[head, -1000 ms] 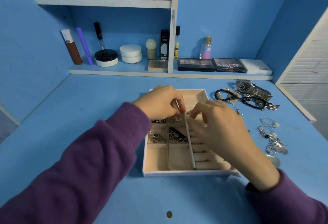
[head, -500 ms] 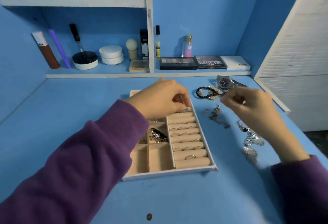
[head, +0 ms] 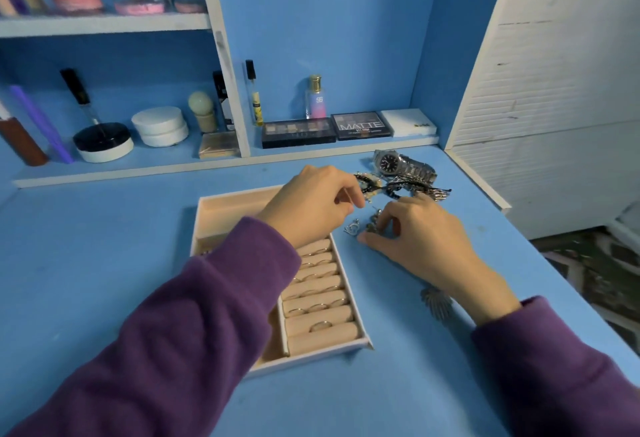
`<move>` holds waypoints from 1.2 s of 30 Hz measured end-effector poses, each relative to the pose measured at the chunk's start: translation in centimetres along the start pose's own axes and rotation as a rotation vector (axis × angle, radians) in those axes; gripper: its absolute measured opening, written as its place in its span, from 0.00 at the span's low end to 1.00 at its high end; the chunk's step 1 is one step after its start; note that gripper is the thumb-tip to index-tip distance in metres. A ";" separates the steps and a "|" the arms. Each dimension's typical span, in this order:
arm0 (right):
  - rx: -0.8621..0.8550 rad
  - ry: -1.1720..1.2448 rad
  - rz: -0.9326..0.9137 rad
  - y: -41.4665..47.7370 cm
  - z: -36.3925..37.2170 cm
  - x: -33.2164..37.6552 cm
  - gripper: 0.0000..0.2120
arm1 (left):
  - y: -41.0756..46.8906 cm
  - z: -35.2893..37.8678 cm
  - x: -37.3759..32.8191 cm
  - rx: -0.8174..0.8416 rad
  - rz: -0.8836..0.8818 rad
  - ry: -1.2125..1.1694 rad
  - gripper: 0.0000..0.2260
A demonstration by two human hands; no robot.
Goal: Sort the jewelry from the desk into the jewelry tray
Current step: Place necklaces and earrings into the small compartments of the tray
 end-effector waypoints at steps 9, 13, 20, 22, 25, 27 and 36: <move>-0.121 0.367 0.111 0.0 -1.1 -0.7 0.04 | 0.2 0.1 0.2 0.017 -0.012 -0.003 0.07; -0.331 0.559 0.145 -0.2 -2.2 -0.8 0.05 | 0.6 0.5 0.2 0.040 -0.018 0.132 0.08; -0.534 0.884 0.162 -0.3 -3.1 -0.5 0.02 | 1.8 2.1 0.2 0.113 -0.084 0.320 0.12; -0.536 0.935 0.163 -0.3 -3.2 -0.5 0.02 | 2.0 2.3 0.0 0.124 -0.097 0.334 0.12; -0.514 0.973 0.154 -0.3 -3.2 -0.5 0.03 | 2.3 2.3 -0.3 0.186 -0.127 0.294 0.10; -0.506 0.993 0.157 -0.3 -3.2 -0.6 0.04 | 2.4 2.3 -0.4 0.209 -0.139 0.257 0.08; -0.493 1.140 0.134 -0.2 -3.3 -0.3 0.02 | 2.0 1.6 0.1 0.085 -0.103 0.059 0.06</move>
Point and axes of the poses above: each hand's wrist, its own y-axis towards the middle knuckle, its own z-axis out of the palm, x = y × z, the point moved 3 cm from there along y, towards the middle knuckle, and after that the axes turned 12 degrees about -z, right-handed, at the moved point
